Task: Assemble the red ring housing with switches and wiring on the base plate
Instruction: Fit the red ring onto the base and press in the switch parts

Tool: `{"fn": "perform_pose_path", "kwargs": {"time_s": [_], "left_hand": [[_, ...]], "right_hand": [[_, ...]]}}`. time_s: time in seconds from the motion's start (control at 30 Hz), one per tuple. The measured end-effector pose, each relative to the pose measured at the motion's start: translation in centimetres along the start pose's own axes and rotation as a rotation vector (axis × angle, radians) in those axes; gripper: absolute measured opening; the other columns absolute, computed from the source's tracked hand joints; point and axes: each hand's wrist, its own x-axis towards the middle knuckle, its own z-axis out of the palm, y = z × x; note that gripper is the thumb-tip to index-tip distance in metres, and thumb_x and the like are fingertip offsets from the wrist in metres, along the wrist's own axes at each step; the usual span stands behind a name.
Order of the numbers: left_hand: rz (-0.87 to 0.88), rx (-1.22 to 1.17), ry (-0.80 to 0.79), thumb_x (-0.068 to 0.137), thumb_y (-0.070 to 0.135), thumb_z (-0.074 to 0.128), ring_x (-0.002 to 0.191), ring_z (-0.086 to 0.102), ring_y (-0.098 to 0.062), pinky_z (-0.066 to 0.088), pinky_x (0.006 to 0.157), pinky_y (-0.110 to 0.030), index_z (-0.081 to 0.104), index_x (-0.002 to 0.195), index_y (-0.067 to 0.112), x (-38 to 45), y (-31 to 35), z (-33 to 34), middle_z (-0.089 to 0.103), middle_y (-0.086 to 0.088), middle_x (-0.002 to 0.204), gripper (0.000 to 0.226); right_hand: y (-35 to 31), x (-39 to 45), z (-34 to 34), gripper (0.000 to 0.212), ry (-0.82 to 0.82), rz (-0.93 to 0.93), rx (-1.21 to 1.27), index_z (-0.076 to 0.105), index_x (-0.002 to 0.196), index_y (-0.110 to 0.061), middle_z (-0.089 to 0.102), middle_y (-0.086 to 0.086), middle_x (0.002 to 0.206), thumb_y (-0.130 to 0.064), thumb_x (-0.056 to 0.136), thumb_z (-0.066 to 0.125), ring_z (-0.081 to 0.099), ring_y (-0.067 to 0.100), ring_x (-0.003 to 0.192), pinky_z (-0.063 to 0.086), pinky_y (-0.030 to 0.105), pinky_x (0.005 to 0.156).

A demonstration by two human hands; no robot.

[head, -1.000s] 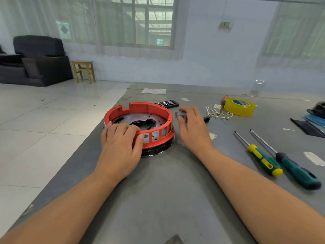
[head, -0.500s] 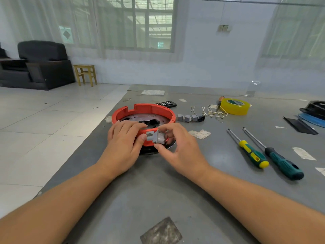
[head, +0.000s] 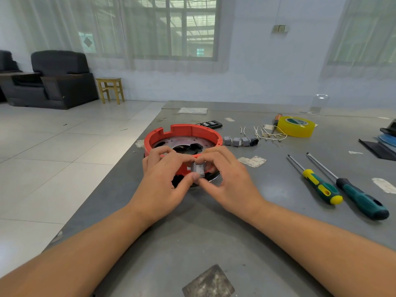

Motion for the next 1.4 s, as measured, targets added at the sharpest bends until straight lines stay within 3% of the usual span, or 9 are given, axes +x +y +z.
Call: {"fn": "perform_pose_path", "kwargs": {"time_s": [0.23,0.4,0.53,0.67,0.87,1.1,1.27,1.4], "left_hand": [[0.020,-0.088,-0.025,0.097,0.037,0.057,0.125,0.043,-0.010,0.039,0.107,-0.033,0.066,0.130,0.025,-0.1,-0.4,-0.3,0.055,0.033,0.118,0.036],[0.044,-0.108,-0.003,0.095,0.027,0.066,0.123,0.048,0.004,0.039,0.104,-0.013,0.065,0.132,0.026,0.1,-0.3,-0.3,0.055,0.033,0.121,0.037],[0.025,-0.165,-0.019,0.095,0.014,0.074,0.115,0.064,0.002,0.052,0.097,-0.018,0.064,0.133,0.024,0.0,-0.3,-0.3,0.067,0.018,0.124,0.041],[0.016,-0.249,-0.029,0.094,0.001,0.072,0.117,0.064,0.003,0.052,0.090,-0.008,0.062,0.134,0.022,-0.1,0.0,-0.1,0.066,0.014,0.125,0.046],[-0.016,-0.277,0.007,0.093,0.004,0.075,0.115,0.067,-0.008,0.057,0.089,-0.015,0.066,0.131,0.020,0.0,0.3,0.0,0.066,0.007,0.122,0.042],[-0.152,-0.324,0.044,0.091,0.008,0.080,0.104,0.072,-0.005,0.060,0.085,-0.018,0.071,0.116,0.016,0.0,0.8,0.1,0.070,0.006,0.111,0.028],[-0.176,-0.275,0.066,0.094,0.008,0.076,0.098,0.073,-0.007,0.061,0.084,-0.027,0.074,0.109,0.014,-0.1,0.5,-0.1,0.074,0.007,0.105,0.016],[-0.104,-0.191,0.067,0.093,0.005,0.077,0.097,0.071,-0.005,0.059,0.083,-0.024,0.075,0.105,0.015,0.0,0.5,-0.1,0.074,0.007,0.103,0.015]], "right_hand": [[0.1,-0.2,0.0,0.034,-0.001,0.032,0.075,0.066,0.119,-0.013,0.060,-0.004,0.119,-0.011,0.088,0.078,0.063,0.007,0.091,0.053,0.020,0.085],[0.1,-0.1,0.0,0.027,0.001,0.033,0.078,0.069,0.114,-0.010,0.061,0.002,0.119,-0.003,0.089,0.076,0.064,0.009,0.089,0.055,0.022,0.085],[0.0,0.0,-0.2,0.023,0.011,0.052,0.089,0.071,0.112,-0.010,0.060,0.002,0.116,-0.004,0.090,0.075,0.064,0.008,0.089,0.053,0.019,0.084],[-0.1,0.1,-0.3,0.025,0.014,0.085,0.090,0.071,0.111,-0.013,0.061,-0.001,0.113,-0.004,0.088,0.076,0.065,0.006,0.087,0.051,0.014,0.083],[-0.2,0.2,-0.2,0.025,0.054,0.108,0.103,0.076,0.113,-0.015,0.066,-0.001,0.110,-0.007,0.089,0.077,0.067,0.004,0.090,0.050,0.012,0.084],[-0.5,0.3,-0.1,0.029,0.061,0.320,0.308,0.075,0.107,-0.031,0.076,-0.008,0.100,-0.009,0.089,0.078,0.074,0.011,0.091,0.060,0.028,0.083],[-0.6,0.3,0.0,0.018,0.057,0.420,0.380,0.073,0.094,-0.024,0.075,-0.010,0.086,-0.010,0.086,0.081,0.073,0.010,0.081,0.057,0.021,0.075],[-0.6,0.3,0.1,0.017,0.045,0.446,0.376,0.072,0.090,-0.024,0.074,-0.009,0.083,-0.010,0.086,0.082,0.071,0.009,0.076,0.059,0.025,0.073]]}}
